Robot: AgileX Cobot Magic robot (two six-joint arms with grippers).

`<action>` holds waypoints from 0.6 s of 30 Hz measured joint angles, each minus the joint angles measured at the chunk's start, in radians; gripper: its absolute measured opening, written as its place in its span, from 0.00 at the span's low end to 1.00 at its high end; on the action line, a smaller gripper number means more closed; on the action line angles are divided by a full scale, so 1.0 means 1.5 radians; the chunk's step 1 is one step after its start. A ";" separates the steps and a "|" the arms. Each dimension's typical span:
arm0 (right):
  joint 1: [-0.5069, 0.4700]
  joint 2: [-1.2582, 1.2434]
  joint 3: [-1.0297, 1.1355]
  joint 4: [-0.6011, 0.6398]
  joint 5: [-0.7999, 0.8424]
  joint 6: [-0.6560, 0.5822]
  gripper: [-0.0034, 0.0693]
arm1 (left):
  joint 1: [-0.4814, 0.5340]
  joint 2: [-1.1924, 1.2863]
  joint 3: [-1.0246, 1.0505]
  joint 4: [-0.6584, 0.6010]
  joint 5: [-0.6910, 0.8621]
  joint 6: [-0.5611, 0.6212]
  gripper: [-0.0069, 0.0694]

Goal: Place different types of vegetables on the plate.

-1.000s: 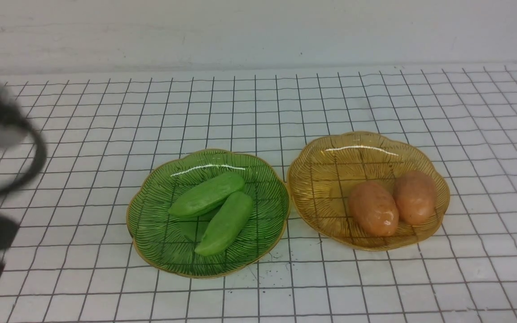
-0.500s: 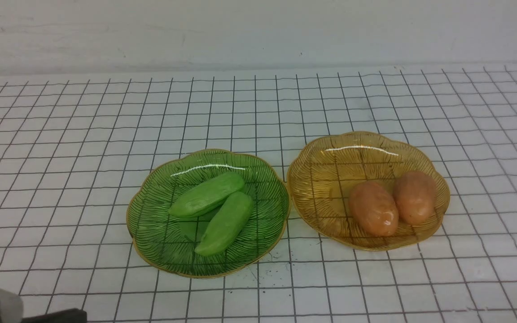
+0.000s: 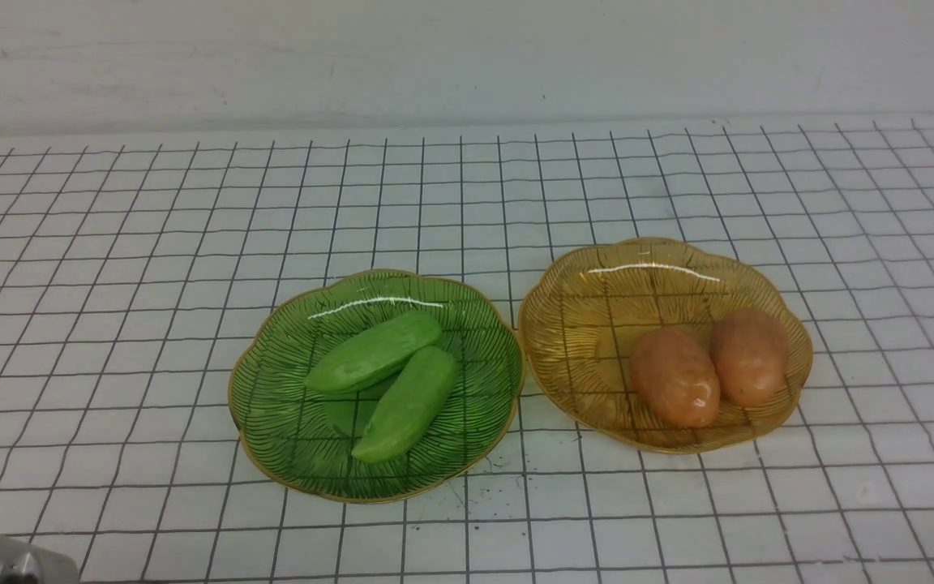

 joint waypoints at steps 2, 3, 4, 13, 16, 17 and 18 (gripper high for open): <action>0.000 0.000 0.000 0.000 0.000 0.000 0.03 | -0.014 0.002 0.001 0.016 -0.041 0.012 0.08; 0.000 0.000 0.000 0.000 0.000 0.000 0.03 | -0.015 0.002 0.002 0.018 -0.045 0.013 0.08; 0.000 0.000 0.000 0.000 0.000 0.000 0.03 | -0.018 0.003 0.006 0.031 -0.075 0.018 0.08; 0.000 0.000 0.000 0.000 0.000 0.000 0.03 | -0.011 -0.093 0.121 0.120 -0.246 0.020 0.08; 0.000 0.000 0.000 0.000 0.000 0.000 0.03 | 0.050 -0.187 0.177 0.157 -0.257 -0.008 0.08; 0.000 0.000 0.000 0.000 0.000 0.000 0.03 | 0.055 -0.193 0.183 0.159 -0.257 -0.011 0.08; 0.000 0.000 0.000 0.000 0.000 0.000 0.03 | 0.078 -0.215 0.190 0.168 -0.255 -0.024 0.08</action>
